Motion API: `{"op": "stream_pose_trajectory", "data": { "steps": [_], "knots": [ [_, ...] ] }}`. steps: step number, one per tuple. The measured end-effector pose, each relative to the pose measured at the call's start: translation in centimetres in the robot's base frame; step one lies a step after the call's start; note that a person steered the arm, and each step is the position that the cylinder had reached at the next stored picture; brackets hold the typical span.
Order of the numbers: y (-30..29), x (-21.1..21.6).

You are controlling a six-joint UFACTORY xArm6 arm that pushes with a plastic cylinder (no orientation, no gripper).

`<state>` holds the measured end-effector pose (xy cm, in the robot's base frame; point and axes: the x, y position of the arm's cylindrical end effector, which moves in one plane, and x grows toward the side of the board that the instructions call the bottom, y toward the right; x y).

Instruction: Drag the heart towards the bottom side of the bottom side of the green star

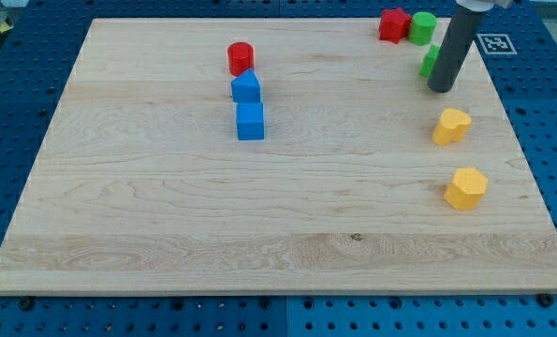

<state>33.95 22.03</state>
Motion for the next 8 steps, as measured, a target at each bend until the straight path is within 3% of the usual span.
{"op": "stream_pose_trajectory", "data": {
  "steps": [2, 3, 5, 7, 8],
  "knots": [
    [1.4, -3.5],
    [0.1, -2.8],
    [-5.4, 4.3],
    [-3.8, 12.8],
    [-0.5, 13.1]
  ]
}}
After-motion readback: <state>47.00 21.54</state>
